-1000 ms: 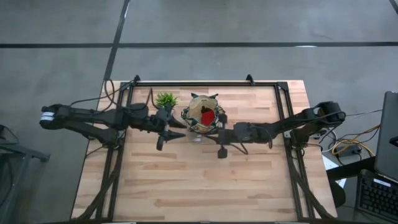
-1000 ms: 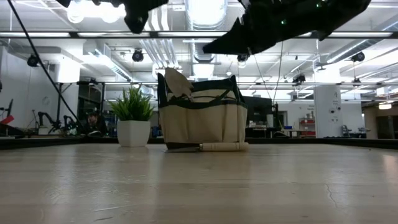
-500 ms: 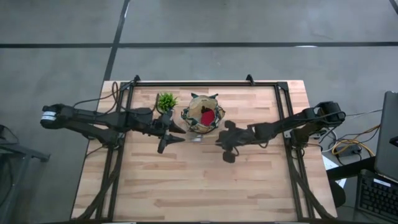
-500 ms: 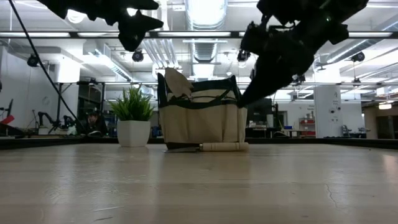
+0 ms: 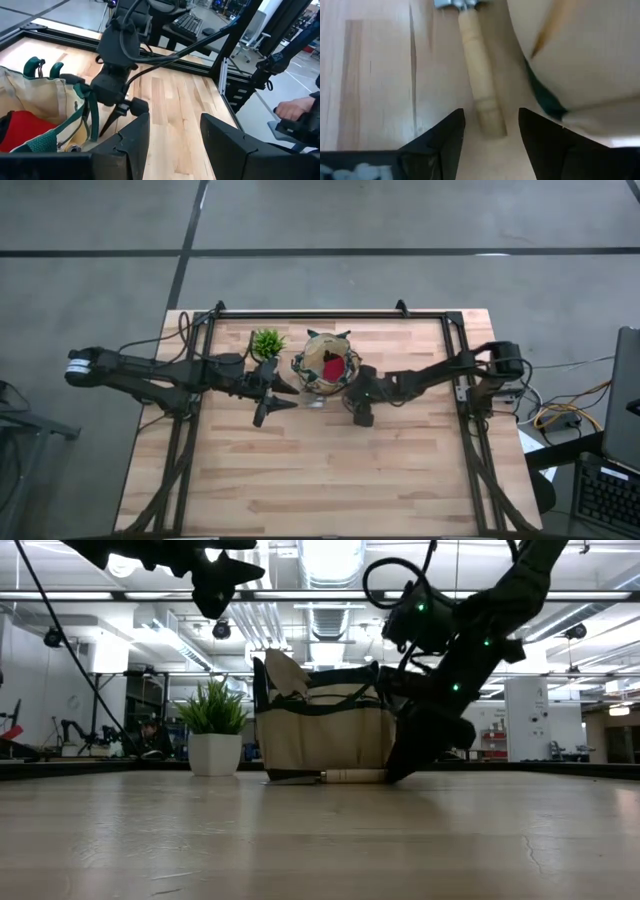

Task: Pick & Place Garden tools in Gardening bag
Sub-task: Put the brown trowel into the white gardening bag

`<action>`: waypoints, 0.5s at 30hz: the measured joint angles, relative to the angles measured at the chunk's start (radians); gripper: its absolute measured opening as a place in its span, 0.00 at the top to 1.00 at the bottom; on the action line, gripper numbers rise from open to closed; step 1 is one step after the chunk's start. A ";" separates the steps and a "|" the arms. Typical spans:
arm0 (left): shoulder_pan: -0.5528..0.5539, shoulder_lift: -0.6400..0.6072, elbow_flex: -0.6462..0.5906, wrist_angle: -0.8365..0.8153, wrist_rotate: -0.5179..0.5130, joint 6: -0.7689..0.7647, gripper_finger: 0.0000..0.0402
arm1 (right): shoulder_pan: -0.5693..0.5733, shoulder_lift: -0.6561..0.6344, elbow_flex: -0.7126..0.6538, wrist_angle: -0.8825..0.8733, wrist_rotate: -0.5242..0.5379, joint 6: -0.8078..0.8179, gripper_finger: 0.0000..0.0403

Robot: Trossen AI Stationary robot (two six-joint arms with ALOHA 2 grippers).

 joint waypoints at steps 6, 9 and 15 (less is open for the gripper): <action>0.000 0.000 0.000 -0.001 0.000 0.010 0.55 | -0.004 0.051 0.002 0.092 0.000 -0.076 0.54; 0.000 0.000 0.000 -0.001 0.000 0.024 0.55 | -0.001 0.053 0.002 0.107 -0.001 -0.094 0.56; -0.001 0.000 -0.002 0.000 0.000 0.026 0.55 | -0.003 0.057 0.002 0.095 -0.056 -0.081 0.69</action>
